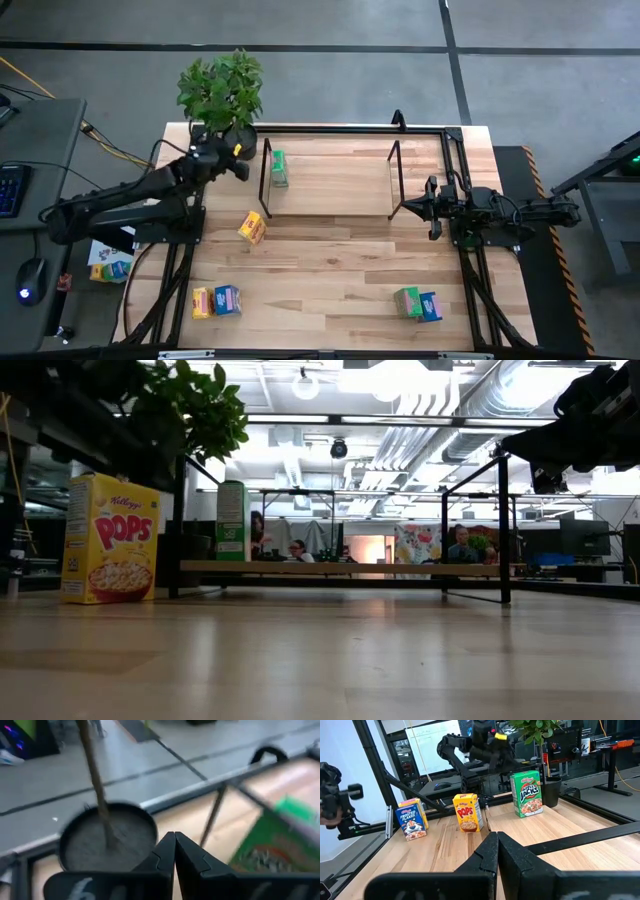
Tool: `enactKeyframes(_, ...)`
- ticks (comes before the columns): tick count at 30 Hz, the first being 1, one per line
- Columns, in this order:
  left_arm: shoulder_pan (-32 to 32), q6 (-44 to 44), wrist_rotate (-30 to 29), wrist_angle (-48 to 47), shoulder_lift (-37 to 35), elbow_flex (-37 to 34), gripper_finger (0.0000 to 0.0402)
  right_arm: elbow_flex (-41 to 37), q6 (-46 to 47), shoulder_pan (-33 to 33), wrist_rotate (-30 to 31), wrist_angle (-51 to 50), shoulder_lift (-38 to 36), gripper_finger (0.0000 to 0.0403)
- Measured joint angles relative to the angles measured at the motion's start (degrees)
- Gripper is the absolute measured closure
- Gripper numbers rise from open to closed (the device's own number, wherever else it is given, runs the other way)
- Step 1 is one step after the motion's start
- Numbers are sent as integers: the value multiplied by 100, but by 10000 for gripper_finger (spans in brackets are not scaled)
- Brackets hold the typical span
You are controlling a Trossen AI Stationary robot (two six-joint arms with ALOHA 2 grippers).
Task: Stack cereal on shelf
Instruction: Put the green cereal box aligned with the other green cereal box on the shelf
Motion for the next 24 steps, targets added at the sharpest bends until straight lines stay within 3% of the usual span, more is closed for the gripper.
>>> enactKeyframes(2, -95, 24, -16, 186, -69, 102, 402, 1, 1, 1, -1, 1, 0, 402)
enactKeyframes(5, -394, 216, 525, 944, -145, 77, 402, 1, 0, 1, -2, 1, 0, 402)
enactKeyframes(12, -1620, 425, 1447, 2734, -55, -279, 402, 2, 0, 1, -1, 0, 0, 402)
enactKeyframes(17, -2844, 945, 1394, 3417, 178, -318, 402, 1, 0, 1, -2, 2, 0, 402)
enactKeyframes(24, -4255, 2404, 704, 4607, 603, -321, 401, 2, 2, 2, -1, 1, 0, 402)
